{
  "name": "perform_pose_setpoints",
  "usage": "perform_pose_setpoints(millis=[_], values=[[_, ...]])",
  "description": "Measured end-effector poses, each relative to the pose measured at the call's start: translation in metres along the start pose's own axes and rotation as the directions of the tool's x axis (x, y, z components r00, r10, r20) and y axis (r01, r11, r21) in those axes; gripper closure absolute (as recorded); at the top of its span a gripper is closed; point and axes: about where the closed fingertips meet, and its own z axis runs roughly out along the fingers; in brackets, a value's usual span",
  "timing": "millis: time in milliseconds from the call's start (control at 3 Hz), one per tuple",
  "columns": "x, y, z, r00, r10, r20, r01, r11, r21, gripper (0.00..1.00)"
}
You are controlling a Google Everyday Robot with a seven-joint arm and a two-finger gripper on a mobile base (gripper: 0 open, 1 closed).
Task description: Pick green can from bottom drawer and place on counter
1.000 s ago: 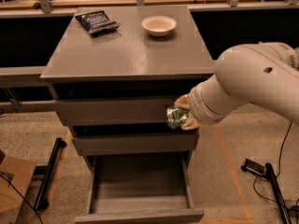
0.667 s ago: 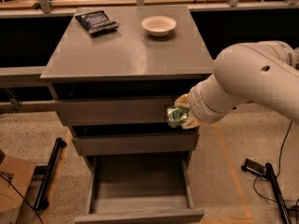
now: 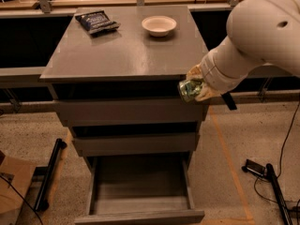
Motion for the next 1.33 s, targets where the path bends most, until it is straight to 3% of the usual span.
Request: perform_pose_setpoints(millis=[333, 667, 1333], values=[[0.032, -0.066, -0.046, 0.999, -0.034, -0.021, 0.037, 0.9918, 0.122, 1.00], [0.031, -0.065, -0.031, 0.999, -0.042, -0.021, 0.044, 0.9940, 0.100, 1.00], [0.045, -0.110, 0.000, 0.993, -0.119, 0.002, 0.118, 0.9839, 0.134, 1.00]])
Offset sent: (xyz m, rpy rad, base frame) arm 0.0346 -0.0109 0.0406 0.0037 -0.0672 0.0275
